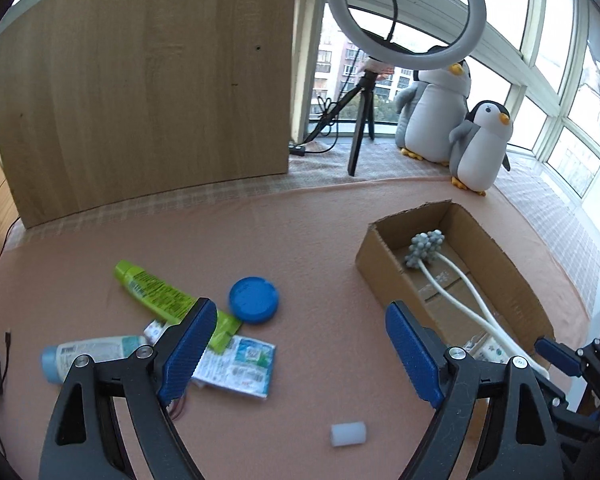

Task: Organize objects
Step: 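Open the right tool and withdraw it from the box, then grasp the white foam piece with the right tool while the left tool grasps the dark rubber band, then carry the foam piece and rubber band with both tools over the cardboard box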

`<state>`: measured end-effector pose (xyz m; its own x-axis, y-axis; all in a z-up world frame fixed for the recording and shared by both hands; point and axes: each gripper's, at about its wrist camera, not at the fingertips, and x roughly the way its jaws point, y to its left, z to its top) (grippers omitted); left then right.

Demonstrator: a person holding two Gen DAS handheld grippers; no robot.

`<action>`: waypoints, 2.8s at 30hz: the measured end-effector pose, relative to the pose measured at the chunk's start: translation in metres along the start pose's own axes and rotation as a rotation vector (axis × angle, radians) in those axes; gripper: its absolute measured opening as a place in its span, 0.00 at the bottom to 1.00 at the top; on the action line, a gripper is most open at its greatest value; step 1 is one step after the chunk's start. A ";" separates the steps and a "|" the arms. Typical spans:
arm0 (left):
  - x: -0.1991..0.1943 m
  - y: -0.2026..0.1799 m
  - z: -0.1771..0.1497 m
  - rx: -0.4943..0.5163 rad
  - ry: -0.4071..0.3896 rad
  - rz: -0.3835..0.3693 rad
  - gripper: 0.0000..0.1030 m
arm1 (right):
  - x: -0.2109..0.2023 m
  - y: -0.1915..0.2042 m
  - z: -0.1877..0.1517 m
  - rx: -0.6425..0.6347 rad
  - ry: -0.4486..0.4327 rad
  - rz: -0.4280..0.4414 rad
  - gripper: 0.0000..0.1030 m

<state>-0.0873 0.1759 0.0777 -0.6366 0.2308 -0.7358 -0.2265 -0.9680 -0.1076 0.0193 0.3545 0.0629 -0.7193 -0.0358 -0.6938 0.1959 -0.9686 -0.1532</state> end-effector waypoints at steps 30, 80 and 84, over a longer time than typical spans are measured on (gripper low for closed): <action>-0.063 0.194 -0.155 -0.385 0.110 0.166 0.86 | 0.089 0.122 -0.012 -0.024 0.209 0.214 0.22; -0.069 0.123 -0.176 -0.221 0.081 0.132 0.03 | 0.049 0.138 -0.035 -0.026 0.142 0.233 0.08; -0.078 0.122 -0.169 -0.222 0.059 0.131 0.03 | 0.037 0.144 -0.025 -0.032 0.113 0.238 0.08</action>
<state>0.0589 0.0232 0.0088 -0.6040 0.1025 -0.7904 0.0266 -0.9886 -0.1485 0.0375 0.2204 -0.0024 -0.5715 -0.2324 -0.7870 0.3731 -0.9278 0.0030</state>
